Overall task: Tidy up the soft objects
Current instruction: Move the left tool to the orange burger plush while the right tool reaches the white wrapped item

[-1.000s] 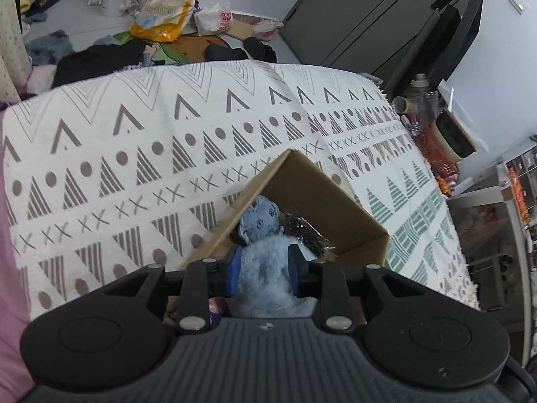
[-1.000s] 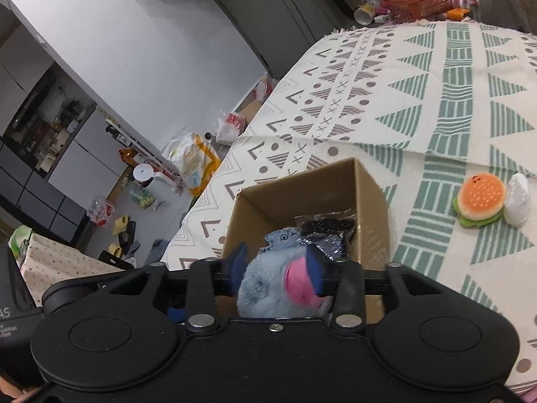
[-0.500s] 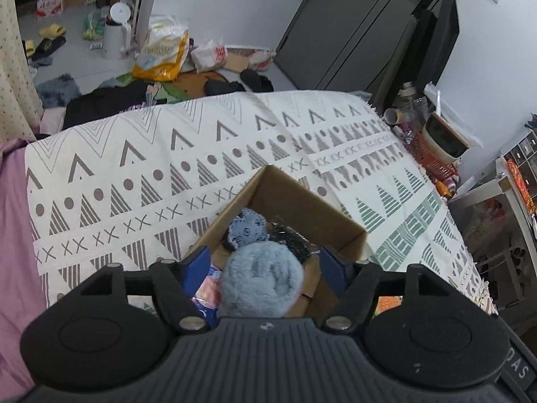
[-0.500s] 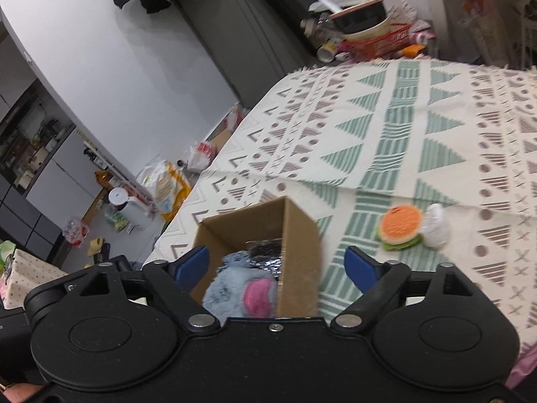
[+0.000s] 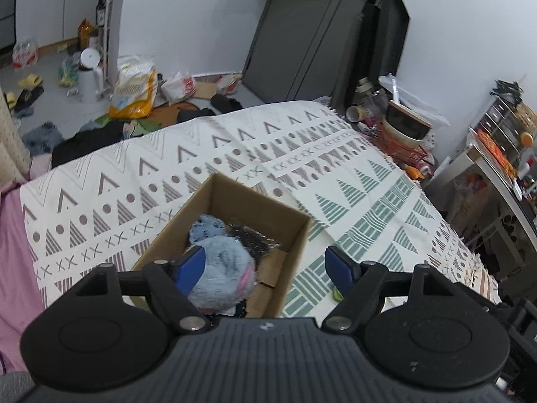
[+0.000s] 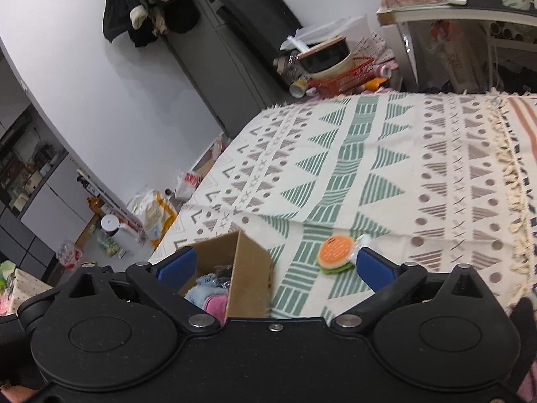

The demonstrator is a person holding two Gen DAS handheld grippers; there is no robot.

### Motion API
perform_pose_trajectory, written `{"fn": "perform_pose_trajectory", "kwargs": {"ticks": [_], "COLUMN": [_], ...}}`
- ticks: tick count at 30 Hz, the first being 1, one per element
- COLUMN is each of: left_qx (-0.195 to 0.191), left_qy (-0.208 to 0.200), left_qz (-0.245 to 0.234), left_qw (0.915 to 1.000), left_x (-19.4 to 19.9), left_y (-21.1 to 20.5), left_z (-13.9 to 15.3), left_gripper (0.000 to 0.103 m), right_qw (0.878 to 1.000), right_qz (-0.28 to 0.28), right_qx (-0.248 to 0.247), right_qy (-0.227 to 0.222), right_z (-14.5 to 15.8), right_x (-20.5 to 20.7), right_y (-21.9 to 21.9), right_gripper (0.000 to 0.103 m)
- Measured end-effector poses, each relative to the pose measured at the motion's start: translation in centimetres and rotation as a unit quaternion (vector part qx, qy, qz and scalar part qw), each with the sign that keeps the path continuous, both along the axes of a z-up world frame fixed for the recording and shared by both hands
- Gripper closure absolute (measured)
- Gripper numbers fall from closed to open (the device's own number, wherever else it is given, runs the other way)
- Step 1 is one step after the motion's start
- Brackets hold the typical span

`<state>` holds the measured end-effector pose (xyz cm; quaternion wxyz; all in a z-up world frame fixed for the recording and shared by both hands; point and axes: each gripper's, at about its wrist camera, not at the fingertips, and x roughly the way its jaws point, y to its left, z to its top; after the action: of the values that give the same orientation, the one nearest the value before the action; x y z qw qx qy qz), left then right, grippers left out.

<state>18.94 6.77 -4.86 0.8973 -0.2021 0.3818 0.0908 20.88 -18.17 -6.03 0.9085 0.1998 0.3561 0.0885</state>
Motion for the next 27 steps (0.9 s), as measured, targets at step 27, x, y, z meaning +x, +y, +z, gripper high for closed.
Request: {"fn": "perform_pose_trajectory", "kwargs": {"ticks": [27], "left_qx": [0.046], "left_qy": [-0.004], "left_qz": [-0.044], "left_qw": [0.9980], "left_x": [-0.1], "left_y": [-8.9], "left_z": [2.3], "left_gripper": [0.019], "right_qw": [1.000], "right_qz": [-0.012], "right_qx": [0.007], "right_qy": [-0.001], "right_z": [0.9], "right_x": [-1.1], "right_y": [-9.1], "right_gripper": [0.000]}}
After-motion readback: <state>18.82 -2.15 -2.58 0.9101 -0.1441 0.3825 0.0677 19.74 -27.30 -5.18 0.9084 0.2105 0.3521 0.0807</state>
